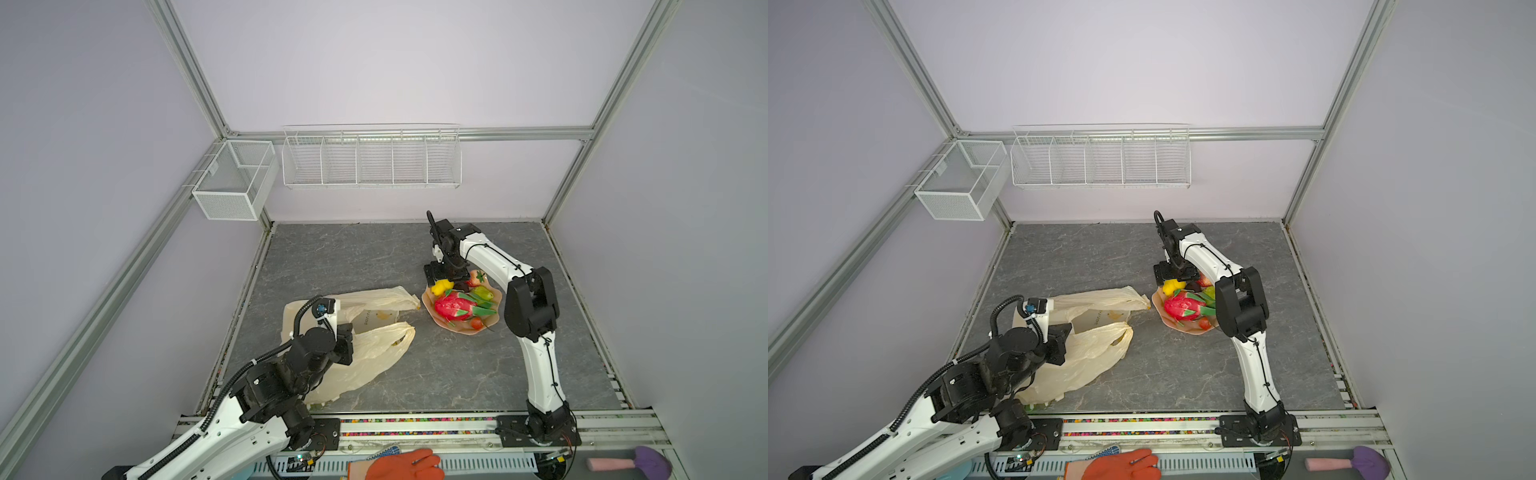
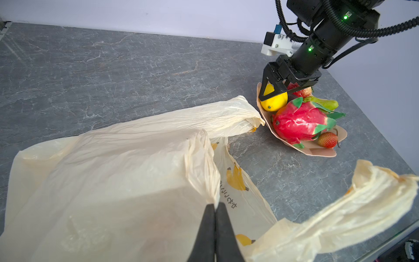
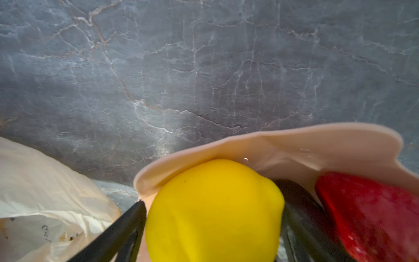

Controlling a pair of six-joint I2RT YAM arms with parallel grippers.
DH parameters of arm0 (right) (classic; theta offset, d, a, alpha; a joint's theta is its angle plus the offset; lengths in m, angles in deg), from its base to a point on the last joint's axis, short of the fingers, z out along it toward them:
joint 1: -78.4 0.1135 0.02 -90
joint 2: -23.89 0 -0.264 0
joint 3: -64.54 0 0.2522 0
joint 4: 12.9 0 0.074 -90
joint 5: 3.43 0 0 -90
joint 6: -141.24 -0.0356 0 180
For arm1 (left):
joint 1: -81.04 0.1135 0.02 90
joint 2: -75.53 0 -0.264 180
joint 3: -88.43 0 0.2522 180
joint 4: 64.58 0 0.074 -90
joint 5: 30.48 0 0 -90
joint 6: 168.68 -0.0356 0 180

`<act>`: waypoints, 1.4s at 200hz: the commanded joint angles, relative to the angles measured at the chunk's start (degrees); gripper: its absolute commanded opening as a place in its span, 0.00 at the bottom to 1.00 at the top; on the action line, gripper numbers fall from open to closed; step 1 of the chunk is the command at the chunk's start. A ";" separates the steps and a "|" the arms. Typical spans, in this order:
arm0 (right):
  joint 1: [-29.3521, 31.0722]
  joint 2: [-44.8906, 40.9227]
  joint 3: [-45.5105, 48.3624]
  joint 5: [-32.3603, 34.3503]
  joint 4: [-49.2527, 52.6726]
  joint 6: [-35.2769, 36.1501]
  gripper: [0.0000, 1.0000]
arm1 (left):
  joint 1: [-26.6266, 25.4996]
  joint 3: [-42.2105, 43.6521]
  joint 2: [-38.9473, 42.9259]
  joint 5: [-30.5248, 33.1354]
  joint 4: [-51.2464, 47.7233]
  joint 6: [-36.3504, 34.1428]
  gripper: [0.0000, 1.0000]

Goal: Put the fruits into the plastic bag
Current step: 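Lower the right gripper and grasp the yellow lemon in the bowl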

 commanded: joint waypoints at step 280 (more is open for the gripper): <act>-0.29 -14.13 5.15 -4.10 -6.58 -2.55 0.60 | -0.08 0.80 0.24 -0.58 0.33 -0.35 0.00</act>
